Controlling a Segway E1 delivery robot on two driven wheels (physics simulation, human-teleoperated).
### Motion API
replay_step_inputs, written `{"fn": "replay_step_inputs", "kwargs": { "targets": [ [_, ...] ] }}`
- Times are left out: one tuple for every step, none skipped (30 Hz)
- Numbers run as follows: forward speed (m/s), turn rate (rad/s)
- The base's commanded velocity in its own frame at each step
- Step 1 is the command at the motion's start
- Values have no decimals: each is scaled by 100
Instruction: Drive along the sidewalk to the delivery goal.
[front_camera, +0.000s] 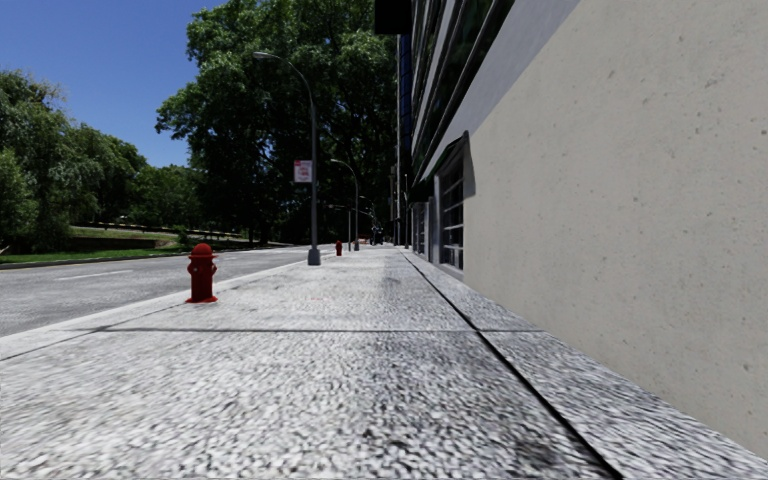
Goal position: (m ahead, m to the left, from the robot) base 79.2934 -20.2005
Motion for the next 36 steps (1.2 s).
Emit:
{"fn": "replay_step_inputs", "kwargs": {
  "targets": [
    [200, 0],
    [200, 0],
    [200, 0],
    [200, 0],
    [200, 0],
    [200, 0],
    [200, 0],
    [200, 0],
    [200, 0],
    [200, 0],
    [200, 0],
    [200, 0],
    [200, 0],
    [200, 0],
    [200, 0],
    [200, -2],
    [200, -7],
    [200, -13],
    [200, -13],
    [200, -19],
    [200, -22],
    [200, -22],
    [200, -23],
    [200, -23],
    [200, -23],
    [200, -23],
    [200, 0],
    [200, 0],
    [200, 0],
    [200, 0],
    [200, 0],
    [200, 0],
    [200, 0],
    [200, 0],
    [200, 0],
    [200, 0]
  ]
}}
